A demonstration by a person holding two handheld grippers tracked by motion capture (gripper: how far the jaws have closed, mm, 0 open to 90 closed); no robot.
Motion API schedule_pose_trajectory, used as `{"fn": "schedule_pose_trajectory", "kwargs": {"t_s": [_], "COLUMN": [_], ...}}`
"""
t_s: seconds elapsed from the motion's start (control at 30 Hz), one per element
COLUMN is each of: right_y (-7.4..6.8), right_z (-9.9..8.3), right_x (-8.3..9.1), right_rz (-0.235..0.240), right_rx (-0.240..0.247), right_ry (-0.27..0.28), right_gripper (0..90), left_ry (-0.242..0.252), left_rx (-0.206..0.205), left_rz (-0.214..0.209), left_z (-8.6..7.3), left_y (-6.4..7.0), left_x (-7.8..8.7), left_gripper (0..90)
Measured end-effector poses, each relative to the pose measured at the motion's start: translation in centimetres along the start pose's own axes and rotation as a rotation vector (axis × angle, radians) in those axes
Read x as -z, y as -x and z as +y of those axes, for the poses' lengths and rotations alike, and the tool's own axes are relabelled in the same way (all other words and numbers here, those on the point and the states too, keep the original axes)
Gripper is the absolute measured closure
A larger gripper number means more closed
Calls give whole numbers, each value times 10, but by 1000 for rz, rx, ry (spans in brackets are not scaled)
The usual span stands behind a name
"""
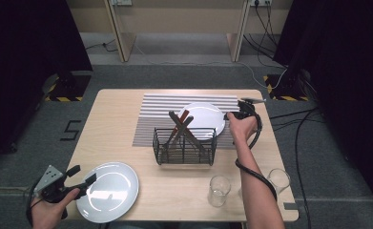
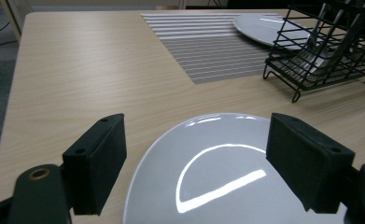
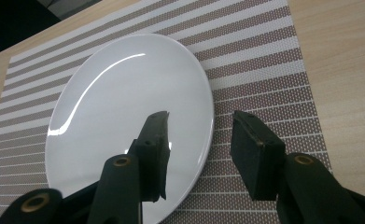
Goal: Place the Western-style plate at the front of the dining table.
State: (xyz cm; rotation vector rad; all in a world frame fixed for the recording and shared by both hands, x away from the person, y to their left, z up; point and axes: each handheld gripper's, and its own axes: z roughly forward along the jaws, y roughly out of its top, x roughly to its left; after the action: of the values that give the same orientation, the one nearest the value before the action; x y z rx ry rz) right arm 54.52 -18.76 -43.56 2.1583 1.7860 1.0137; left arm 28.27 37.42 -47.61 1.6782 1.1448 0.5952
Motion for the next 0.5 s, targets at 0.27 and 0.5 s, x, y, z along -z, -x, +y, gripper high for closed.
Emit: {"fn": "schedule_pose_trajectory", "kwargs": {"t_s": [0.27, 0.5], "right_y": [-4, -2], "right_z": [-5, -12], "right_x": [10, 23], "right_rz": [-3, 19], "right_rx": [34, 32], "right_ry": [12, 41], "right_gripper": [563, 561], "left_ry": [0, 19], "left_rx": [-29, -44], "left_rz": [-83, -159], "left_z": [17, 36], "left_y": [18, 34], "left_x": [-19, -34], "left_gripper": [196, 201]}}
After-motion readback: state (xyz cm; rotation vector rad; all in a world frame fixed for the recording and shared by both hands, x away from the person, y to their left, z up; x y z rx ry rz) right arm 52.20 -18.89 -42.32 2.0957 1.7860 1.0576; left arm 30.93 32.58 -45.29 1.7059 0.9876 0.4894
